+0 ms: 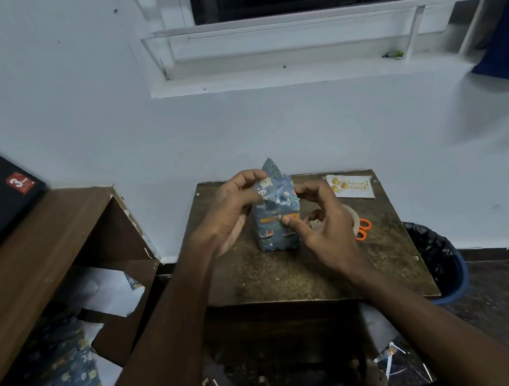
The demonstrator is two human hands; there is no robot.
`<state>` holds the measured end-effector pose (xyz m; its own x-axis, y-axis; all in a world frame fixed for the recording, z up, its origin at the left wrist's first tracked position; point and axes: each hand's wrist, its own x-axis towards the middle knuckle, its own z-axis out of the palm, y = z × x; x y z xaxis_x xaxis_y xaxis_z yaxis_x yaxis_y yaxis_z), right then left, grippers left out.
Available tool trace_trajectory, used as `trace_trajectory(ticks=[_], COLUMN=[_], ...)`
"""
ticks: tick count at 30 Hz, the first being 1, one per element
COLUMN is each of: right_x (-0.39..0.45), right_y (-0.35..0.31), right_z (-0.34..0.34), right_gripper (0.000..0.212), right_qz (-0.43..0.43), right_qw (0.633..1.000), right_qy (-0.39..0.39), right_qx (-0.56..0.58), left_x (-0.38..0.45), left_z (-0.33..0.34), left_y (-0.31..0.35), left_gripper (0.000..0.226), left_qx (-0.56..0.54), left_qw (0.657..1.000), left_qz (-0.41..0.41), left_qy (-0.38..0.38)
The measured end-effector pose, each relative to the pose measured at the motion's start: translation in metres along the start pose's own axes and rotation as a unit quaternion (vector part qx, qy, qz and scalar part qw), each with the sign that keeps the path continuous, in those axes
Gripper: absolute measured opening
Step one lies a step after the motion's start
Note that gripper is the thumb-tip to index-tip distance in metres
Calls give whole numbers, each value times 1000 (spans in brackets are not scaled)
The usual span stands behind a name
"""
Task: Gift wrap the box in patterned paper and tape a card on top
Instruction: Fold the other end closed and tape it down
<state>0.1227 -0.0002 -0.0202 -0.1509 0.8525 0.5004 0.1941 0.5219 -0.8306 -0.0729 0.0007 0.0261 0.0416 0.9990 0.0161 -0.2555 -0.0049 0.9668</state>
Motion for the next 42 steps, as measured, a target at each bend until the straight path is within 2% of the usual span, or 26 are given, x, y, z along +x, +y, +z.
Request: trace_trajectory(ticks=[3, 5, 12, 17, 19, 22, 25, 29, 31, 34, 38, 40, 42], right_x=[0, 0, 3, 3, 3, 5, 5, 4, 4, 5, 5, 4, 4], right_y=[0, 2, 12, 10, 9, 10, 12, 12, 12, 14, 14, 14, 14], right_z=[-3, -5, -4, -5, -5, -5, -5, -6, -6, -6, -6, -5, -3], right_gripper=[45, 45, 41, 40, 41, 41, 41, 44, 45, 45, 45, 46, 47], right_qz=[-19, -34, -42, -54, -58, -74, -83, -84, -82, -81, -82, -85, -89], right_qw=[1000, 999, 999, 998, 997, 995, 993, 991, 991, 991, 990, 989, 988], right_qy=[-19, -26, -19, -19, -20, -26, -41, -40, -39, -42, -48, -51, -52], right_qx=[-6, -1, -2, -18, -38, -62, -74, -97, -97, -98, -108, -111, -117], left_x=[-5, -6, -4, 0, 1, 5, 7, 2, 0, -7, -16, -17, -16], left_z=[-10, -15, -5, 1, 7, 17, 24, 31, 28, 17, 6, 9, 18], left_y=[6, 9, 3, 8, 15, 23, 28, 39, 47, 56, 65, 68, 71], left_gripper=[47, 48, 34, 21, 37, 57, 49, 25, 21, 21, 9, 18, 22], left_qx=[33, 51, 63, 130, 210, 300, 396, 491, 492, 485, 490, 522, 603], left_qw=[998, 996, 998, 988, 968, 939, 905, 854, 854, 864, 856, 837, 783], left_qz=[-4, 1, 14, 58, 74, 40, 7, 36, 50, 77, 151, 152, 124], left_qy=[-59, -72, -11, 63, 112, 162, 155, 166, 160, 108, 64, 65, 91])
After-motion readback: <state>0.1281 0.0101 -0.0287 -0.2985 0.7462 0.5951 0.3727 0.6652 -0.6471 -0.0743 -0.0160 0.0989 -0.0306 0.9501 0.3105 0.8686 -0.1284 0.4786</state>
